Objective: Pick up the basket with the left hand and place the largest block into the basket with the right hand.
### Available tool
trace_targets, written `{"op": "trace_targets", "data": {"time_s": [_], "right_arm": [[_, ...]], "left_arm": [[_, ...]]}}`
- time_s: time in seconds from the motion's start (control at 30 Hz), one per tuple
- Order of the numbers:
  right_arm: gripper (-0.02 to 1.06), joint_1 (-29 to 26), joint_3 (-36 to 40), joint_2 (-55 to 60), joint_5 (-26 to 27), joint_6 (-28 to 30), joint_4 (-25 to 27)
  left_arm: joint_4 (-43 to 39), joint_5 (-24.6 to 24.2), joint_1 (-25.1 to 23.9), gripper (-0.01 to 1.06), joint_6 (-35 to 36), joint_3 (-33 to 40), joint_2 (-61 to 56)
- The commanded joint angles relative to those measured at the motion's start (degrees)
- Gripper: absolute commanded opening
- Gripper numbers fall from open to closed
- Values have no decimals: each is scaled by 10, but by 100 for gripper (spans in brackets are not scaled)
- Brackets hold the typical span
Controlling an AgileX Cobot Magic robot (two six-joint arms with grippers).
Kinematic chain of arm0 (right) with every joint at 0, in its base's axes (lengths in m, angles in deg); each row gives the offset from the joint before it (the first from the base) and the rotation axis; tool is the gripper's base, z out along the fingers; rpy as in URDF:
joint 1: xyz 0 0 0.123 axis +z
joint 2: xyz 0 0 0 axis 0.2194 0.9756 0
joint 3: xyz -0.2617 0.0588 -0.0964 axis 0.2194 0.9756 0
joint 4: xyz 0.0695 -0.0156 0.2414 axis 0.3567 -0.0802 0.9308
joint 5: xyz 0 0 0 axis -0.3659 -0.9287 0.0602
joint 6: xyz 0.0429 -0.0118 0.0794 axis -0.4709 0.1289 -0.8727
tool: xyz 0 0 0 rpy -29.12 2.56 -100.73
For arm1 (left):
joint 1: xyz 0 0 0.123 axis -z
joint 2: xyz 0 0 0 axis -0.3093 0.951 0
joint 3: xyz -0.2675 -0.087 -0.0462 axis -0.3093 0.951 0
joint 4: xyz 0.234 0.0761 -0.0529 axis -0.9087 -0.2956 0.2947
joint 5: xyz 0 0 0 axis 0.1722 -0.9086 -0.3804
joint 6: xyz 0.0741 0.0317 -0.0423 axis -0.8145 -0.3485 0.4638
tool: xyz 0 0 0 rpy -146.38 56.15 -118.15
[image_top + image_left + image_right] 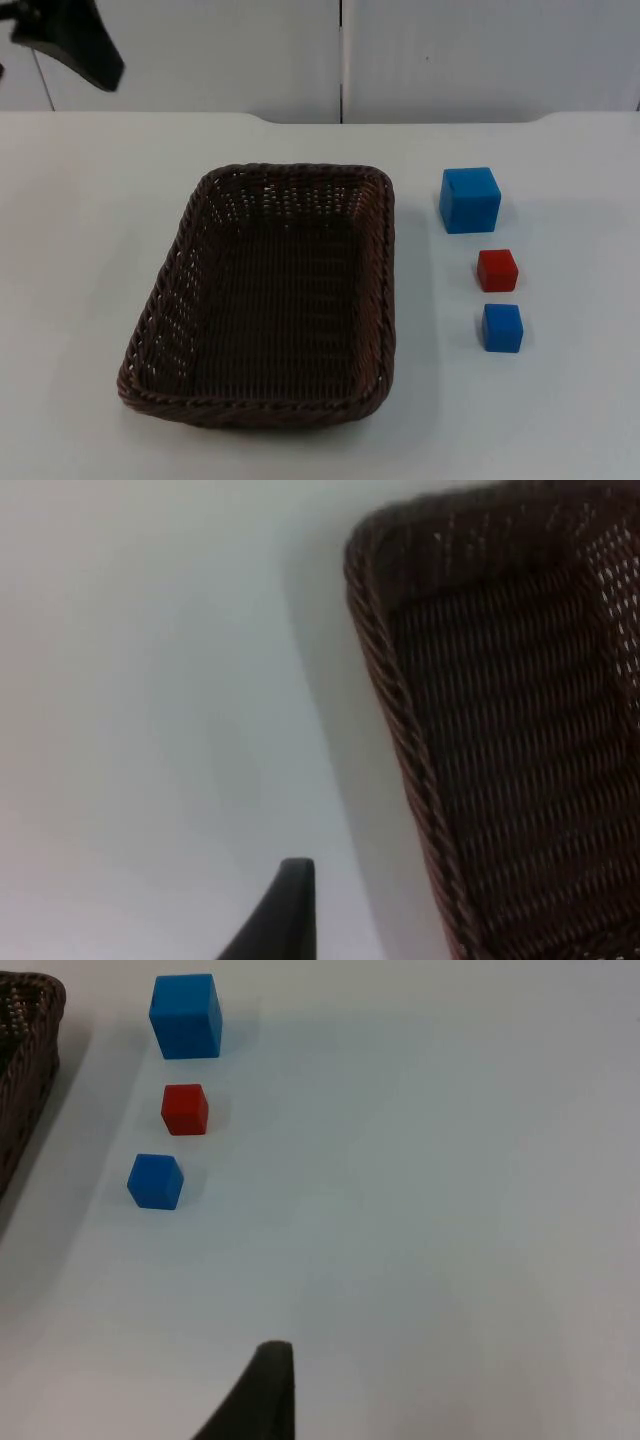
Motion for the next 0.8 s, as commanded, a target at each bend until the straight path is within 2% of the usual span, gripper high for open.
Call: {"op": "trace_targets", "data": {"time_s": [0.0, 0.53, 0.77], "right_arm": [[105, 2, -1, -1, -2, 0, 1], [105, 2, -1, -1, -2, 0, 1], [105, 2, -1, -1, -2, 0, 1]], "left_arm": [[-5, 0, 10, 95, -2, -12, 26], [9, -2, 13, 95, -13, -69, 193], [22, -23, 13, 95, -25, -107, 265]]}}
